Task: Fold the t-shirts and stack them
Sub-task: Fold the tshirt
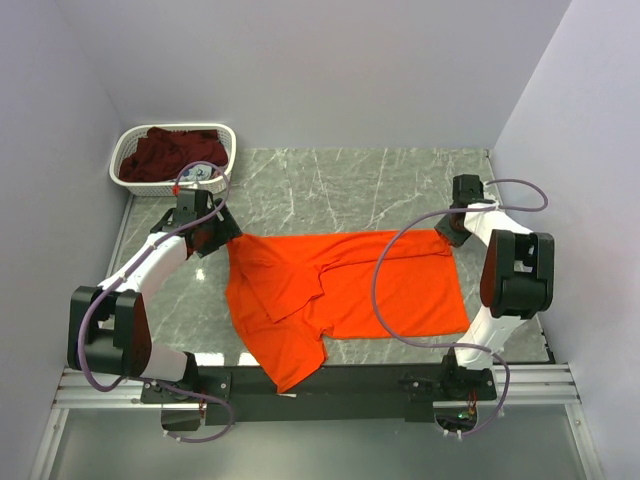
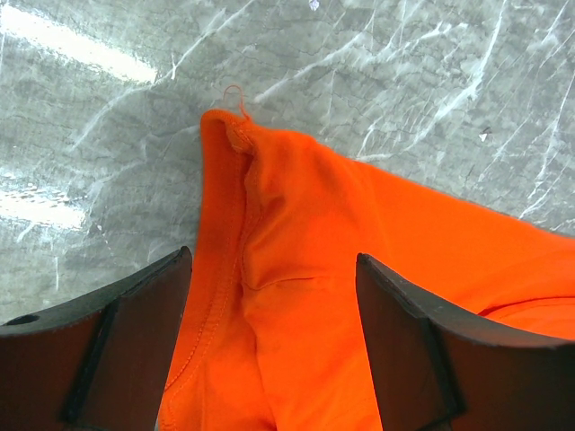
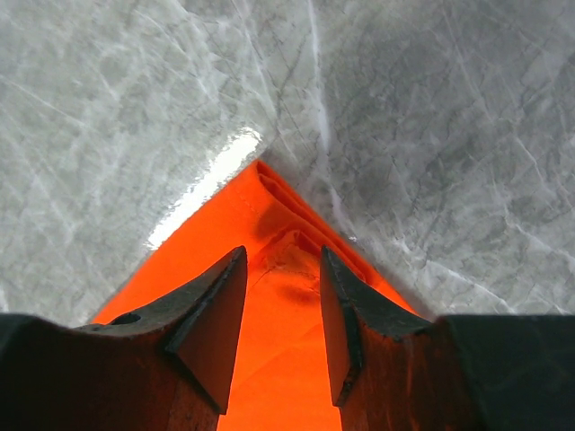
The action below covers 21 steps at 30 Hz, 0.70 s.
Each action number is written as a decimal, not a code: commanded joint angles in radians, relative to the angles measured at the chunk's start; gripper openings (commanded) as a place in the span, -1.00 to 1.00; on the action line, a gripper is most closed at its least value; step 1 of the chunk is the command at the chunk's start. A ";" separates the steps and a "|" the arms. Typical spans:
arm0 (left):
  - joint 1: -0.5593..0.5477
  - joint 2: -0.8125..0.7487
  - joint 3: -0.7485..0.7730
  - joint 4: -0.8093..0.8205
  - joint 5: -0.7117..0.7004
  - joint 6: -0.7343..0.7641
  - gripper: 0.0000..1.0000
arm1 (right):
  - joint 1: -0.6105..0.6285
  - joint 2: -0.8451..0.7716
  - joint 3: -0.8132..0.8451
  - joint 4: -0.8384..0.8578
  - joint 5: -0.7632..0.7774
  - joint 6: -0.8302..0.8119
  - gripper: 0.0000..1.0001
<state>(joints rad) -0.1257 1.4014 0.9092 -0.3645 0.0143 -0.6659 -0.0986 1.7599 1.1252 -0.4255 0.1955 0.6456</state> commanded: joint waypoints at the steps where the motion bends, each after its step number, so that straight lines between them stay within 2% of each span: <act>1: 0.006 -0.030 0.002 0.006 0.022 0.008 0.58 | 0.008 0.016 0.031 -0.018 0.041 0.003 -0.10; 7: 0.008 -0.030 -0.001 0.007 0.024 0.008 0.58 | 0.016 0.033 0.028 -0.036 0.056 -0.014 -0.15; 14: 0.008 -0.028 0.000 0.006 0.019 0.009 0.58 | 0.017 -0.017 0.021 -0.050 0.068 -0.026 -0.63; 21: 0.009 -0.028 -0.001 0.001 0.012 0.009 0.58 | 0.017 -0.094 -0.002 -0.068 0.058 -0.037 -0.87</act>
<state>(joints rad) -0.1211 1.4014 0.9089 -0.3649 0.0277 -0.6659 -0.0875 1.7500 1.1244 -0.4877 0.2241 0.6189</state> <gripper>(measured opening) 0.791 0.083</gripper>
